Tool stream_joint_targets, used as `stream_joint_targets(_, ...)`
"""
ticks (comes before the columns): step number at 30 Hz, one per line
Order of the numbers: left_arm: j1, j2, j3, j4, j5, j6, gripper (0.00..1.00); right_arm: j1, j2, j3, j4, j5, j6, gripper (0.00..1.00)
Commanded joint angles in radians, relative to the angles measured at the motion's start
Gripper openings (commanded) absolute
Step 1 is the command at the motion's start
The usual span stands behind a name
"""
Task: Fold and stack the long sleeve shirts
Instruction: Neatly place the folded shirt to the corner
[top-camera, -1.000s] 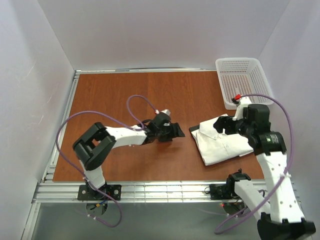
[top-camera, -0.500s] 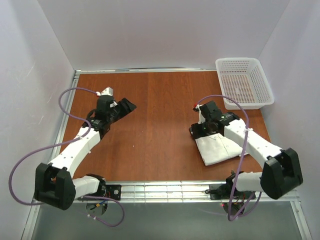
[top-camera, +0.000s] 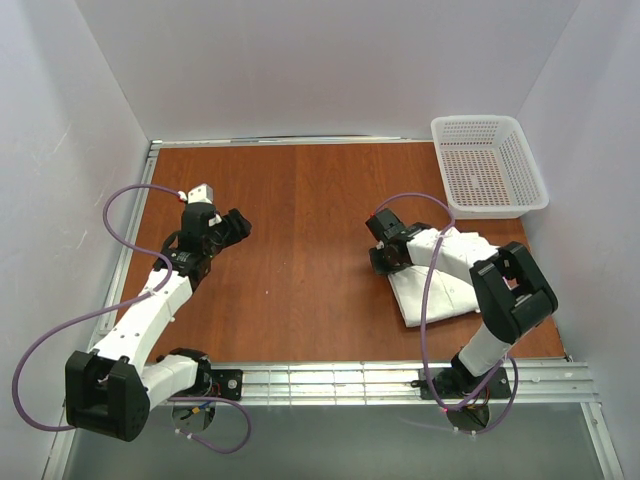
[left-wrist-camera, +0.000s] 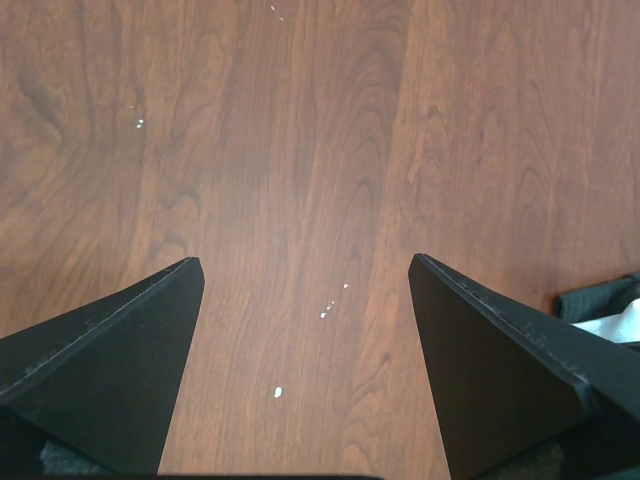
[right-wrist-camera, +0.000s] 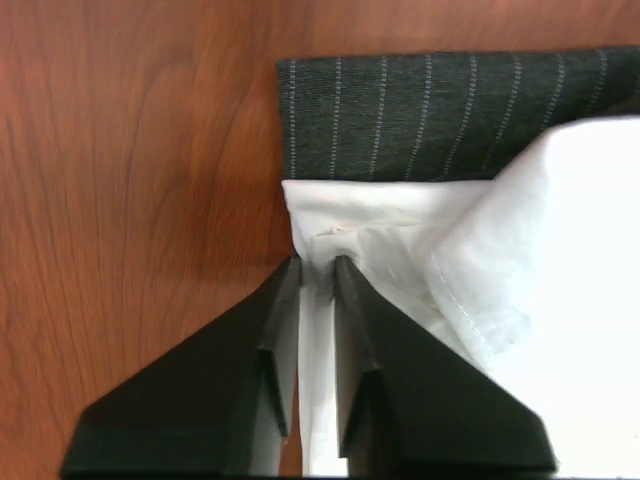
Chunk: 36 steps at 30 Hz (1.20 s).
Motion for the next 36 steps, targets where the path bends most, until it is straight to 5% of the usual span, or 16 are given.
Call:
stream_joint_targets(1,0.003,-0.026,-0.006,-0.004,-0.036,0.033,0.79,-0.008,0.054,0.019,0.085,0.117,0.07,0.11)
stream_joint_targets(10,0.003,-0.032,-0.009,-0.002,-0.033,0.033,0.79,-0.144,0.03,-0.104,0.096,0.19,0.194,0.01)
stream_joint_targets(19,0.003,-0.031,-0.012,0.002,-0.022,0.03,0.79,-0.355,-0.145,-0.199,0.099,0.23,0.062,0.01)
stream_joint_targets(26,0.003,-0.043,-0.023,0.007,-0.013,0.025,0.79,-0.392,-0.238,-0.219,0.093,0.181,0.003,0.02)
stream_joint_targets(32,0.003,-0.095,0.047,-0.041,-0.01,0.018,0.81,-0.356,-0.444,-0.153,0.041,0.023,-0.027,0.35)
stream_joint_targets(36,0.003,-0.154,0.185,-0.178,-0.054,0.019,0.87,-0.356,-0.663,-0.035,-0.034,0.003,-0.048,0.74)
